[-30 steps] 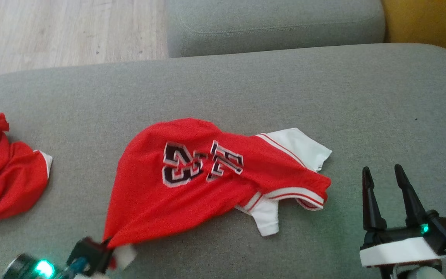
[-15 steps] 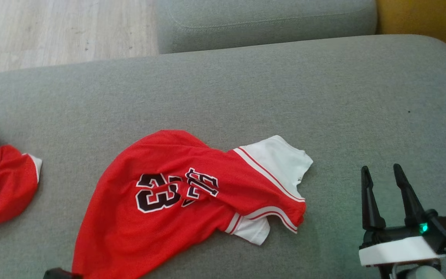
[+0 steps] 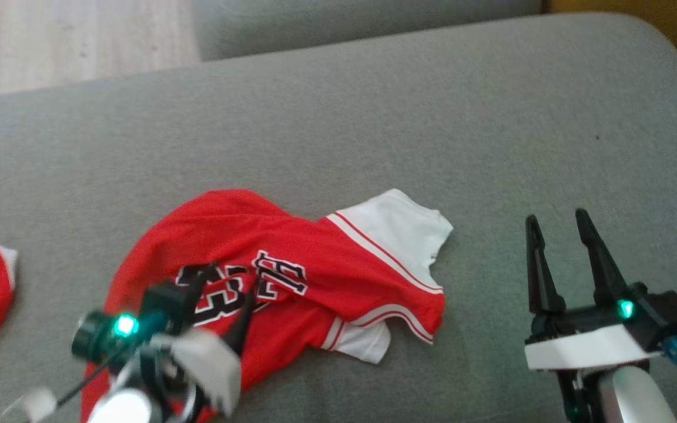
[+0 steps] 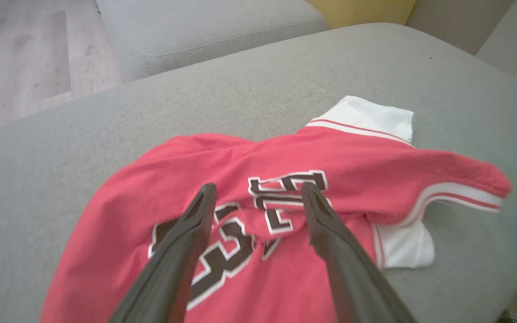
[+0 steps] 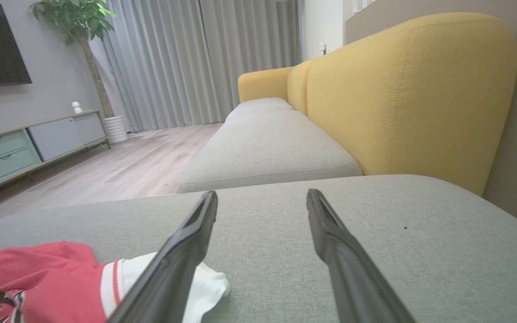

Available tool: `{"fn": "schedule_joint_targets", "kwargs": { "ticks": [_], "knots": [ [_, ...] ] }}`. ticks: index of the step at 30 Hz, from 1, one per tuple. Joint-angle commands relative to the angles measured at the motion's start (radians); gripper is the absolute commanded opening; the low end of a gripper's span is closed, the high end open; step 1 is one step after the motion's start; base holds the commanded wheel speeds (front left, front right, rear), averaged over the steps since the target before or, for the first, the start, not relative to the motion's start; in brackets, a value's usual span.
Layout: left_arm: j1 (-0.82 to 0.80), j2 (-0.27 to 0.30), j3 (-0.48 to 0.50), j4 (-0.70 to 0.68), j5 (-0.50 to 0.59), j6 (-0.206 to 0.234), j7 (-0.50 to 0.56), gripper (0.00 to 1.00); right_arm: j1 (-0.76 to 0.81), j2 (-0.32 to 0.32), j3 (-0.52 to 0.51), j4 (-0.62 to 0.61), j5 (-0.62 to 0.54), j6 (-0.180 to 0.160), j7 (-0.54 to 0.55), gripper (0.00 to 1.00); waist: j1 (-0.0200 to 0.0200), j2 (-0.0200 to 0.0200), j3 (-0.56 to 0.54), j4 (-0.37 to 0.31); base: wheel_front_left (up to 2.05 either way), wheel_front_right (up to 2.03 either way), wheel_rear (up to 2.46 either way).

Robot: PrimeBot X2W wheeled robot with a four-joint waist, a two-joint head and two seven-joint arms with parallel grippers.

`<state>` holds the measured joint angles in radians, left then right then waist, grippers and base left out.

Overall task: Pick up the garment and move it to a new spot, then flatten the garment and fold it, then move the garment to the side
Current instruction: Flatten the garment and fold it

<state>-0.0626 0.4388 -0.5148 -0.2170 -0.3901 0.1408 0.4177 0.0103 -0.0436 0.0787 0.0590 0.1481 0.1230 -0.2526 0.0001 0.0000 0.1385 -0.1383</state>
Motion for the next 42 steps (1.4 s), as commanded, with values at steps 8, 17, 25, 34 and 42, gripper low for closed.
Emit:
{"fn": "schedule_joint_targets", "kwargs": {
  "ticks": [8,17,25,34,42],
  "knots": [
    [-0.324,-0.064,0.037,0.377,0.119,0.014,-0.121,1.00,-0.044,-0.007,0.025,-0.040,0.001,0.008,-0.009,1.00,-0.0001,0.0000,0.104,-0.076,0.00,0.00,0.00],
    [-0.425,-0.033,0.006,0.583,0.092,-0.103,-0.060,1.00,-0.050,-0.007,0.026,-0.039,0.004,0.008,-0.009,1.00,-0.0001,0.0000,0.116,-0.093,0.00,0.00,0.00],
    [-0.419,-0.042,-0.005,0.603,0.069,-0.119,-0.051,0.46,-0.054,-0.007,0.031,-0.034,0.002,0.008,-0.009,1.00,-0.0001,0.0000,0.112,-0.085,0.00,0.00,0.00],
    [-0.408,-0.043,-0.017,0.631,0.043,-0.141,-0.037,0.00,-0.055,-0.007,0.029,-0.029,-0.008,0.008,-0.009,1.00,-0.0001,0.0000,0.107,-0.075,0.00,0.00,0.00],
    [-0.419,-0.048,0.007,0.595,0.008,-0.146,-0.075,0.00,-0.055,-0.007,0.029,-0.023,-0.002,0.008,-0.009,1.00,-0.0001,0.0000,0.091,-0.084,0.00,0.00,0.00]
  ]
}}
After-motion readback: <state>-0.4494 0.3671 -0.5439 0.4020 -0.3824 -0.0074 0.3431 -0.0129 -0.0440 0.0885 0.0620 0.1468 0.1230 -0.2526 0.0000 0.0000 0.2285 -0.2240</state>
